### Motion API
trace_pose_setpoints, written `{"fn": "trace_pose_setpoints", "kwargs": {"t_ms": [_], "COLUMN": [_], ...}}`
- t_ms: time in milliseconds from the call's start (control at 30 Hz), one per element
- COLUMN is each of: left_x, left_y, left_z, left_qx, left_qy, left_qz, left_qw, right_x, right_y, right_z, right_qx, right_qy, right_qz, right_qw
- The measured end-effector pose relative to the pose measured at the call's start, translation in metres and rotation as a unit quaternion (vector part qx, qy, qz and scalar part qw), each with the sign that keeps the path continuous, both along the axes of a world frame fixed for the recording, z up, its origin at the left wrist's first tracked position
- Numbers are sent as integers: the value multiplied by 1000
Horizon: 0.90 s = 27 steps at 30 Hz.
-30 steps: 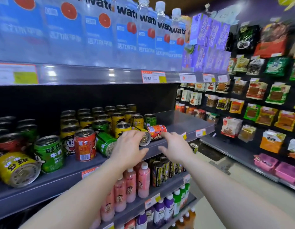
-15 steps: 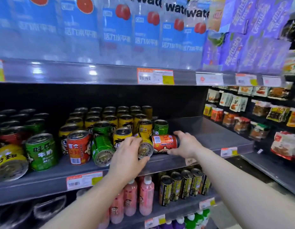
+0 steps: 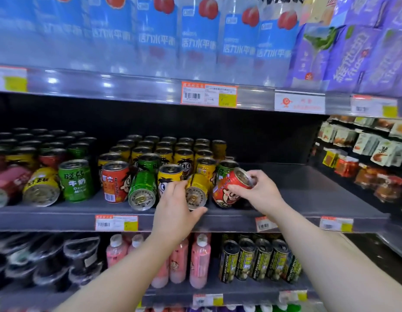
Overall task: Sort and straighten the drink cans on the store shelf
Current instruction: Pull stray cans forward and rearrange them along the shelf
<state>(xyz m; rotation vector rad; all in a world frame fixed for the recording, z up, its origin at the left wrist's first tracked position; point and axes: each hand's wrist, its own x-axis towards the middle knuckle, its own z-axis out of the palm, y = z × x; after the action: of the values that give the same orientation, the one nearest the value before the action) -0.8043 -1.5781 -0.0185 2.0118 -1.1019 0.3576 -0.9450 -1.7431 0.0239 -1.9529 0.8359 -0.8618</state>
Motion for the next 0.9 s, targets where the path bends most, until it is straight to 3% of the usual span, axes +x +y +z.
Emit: {"fn": "trace_pose_setpoints", "kwargs": {"t_ms": [200,333,500,733,833,900], "left_x": [-3,-2,4,18,38,54], "left_y": [-5,-5,-8,-3,36,60], "left_z": [-2,-3,17,44,37,25], "left_qx": [16,4,-46,-32,-80,-64], "left_qy": [-33,-19,-10,7,-35,-30], "left_qz": [70,63,56,24,90,156], "left_qw": [997,998,997,999,992,985], "right_x": [27,27,22,46,61,75], "right_y": [15,11,28,77,93,104], "right_z": [-6,-12,-21,-33,-35,-37], "right_qx": [-158,-118,-143,-194,-198,-219], "right_qy": [11,14,-53,3,6,19], "right_qz": [-49,-6,-96,21,52,64], "right_qw": [986,993,984,981,979,974]}}
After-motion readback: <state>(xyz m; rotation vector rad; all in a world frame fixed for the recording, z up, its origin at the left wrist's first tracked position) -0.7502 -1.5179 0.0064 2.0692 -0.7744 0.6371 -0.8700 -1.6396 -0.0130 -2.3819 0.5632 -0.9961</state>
